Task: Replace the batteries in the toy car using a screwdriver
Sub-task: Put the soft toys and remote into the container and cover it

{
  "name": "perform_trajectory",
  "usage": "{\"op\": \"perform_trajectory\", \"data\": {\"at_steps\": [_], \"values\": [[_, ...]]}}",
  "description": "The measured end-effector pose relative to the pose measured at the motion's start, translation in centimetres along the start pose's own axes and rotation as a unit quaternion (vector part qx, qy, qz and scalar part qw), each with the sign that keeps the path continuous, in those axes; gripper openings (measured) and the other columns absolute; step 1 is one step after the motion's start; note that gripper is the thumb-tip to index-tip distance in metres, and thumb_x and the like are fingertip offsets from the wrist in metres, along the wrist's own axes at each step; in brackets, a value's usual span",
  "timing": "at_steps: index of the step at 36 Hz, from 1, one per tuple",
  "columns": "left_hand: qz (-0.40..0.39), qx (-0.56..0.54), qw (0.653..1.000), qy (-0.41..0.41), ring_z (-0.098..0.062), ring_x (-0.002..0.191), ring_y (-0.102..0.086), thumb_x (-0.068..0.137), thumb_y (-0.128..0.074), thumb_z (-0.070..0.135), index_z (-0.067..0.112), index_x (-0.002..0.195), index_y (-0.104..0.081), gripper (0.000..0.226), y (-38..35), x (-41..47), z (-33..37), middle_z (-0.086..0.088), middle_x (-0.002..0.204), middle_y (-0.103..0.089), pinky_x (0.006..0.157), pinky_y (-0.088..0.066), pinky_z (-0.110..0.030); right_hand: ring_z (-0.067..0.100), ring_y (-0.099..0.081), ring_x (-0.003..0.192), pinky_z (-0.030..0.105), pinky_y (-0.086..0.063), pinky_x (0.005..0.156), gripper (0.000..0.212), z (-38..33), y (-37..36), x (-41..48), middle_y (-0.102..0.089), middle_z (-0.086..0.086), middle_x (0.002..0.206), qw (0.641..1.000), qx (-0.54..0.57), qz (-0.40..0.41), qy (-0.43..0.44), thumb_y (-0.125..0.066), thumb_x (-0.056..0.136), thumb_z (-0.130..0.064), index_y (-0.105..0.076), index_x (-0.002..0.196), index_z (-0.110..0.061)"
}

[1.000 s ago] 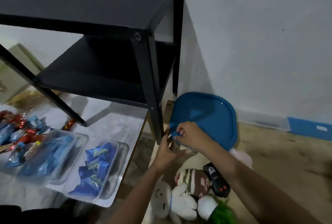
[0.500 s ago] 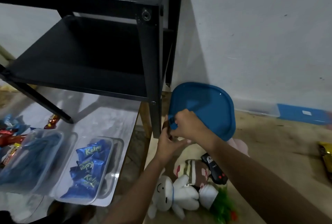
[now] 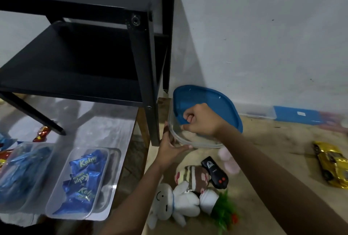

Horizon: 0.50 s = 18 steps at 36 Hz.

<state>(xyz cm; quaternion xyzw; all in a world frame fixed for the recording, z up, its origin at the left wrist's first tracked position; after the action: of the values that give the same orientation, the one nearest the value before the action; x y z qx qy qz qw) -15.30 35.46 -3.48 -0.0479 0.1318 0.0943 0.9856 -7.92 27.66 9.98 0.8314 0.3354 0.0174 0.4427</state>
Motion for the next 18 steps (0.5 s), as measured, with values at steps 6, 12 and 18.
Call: {"op": "perform_trajectory", "data": {"at_steps": [6,12,18], "values": [[0.009,0.015,1.0,0.009,-0.012,0.121,-0.05,0.065,-0.08,-0.005,0.015,0.147,-0.019,0.105,-0.4,-0.1,0.6,0.0,0.137,-0.047,0.092,-0.048,-0.015,0.012,-0.041,0.06,0.025,-0.038,0.06,0.015,1.4,4.2,-3.8,-0.047,0.001,0.065,0.998,-0.01,0.058,-0.038,-0.068,0.079,-0.012,-0.061,0.077,0.001],[0.009,0.014,1.0,0.012,-0.012,0.127,-0.038,0.073,-0.075,-0.003,0.021,0.15,-0.003,0.108,-1.1,-0.7,1.0,-0.002,0.148,-0.032,0.101,-0.037,-0.025,0.008,-0.037,0.056,0.022,-0.036,0.061,0.01,2.6,7.3,-9.0,-0.047,-0.002,0.066,0.992,-0.01,0.118,-0.05,-0.067,0.081,-0.013,-0.064,0.079,-0.004],[0.033,0.012,0.999,0.003,-0.013,0.134,-0.031,0.077,-0.069,-0.006,0.025,0.15,0.002,0.107,-1.5,-1.2,1.2,-0.004,0.155,-0.021,0.098,-0.034,-0.024,0.018,-0.041,0.061,0.029,-0.031,0.057,0.027,8.9,7.3,-15.0,-0.046,0.004,0.062,0.971,-0.053,0.214,-0.092,-0.074,0.072,-0.006,-0.051,0.059,-0.012]]}}
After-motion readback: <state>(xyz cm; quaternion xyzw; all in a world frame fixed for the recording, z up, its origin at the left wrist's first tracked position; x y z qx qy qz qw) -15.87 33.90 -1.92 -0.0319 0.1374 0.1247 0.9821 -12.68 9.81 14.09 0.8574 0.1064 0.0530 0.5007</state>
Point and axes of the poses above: each hand's wrist, its own x-axis towards the middle knuckle, its own y-axis out of the back of the hand, z = x × y, the point moved 7 cm from there along x, towards the middle knuckle
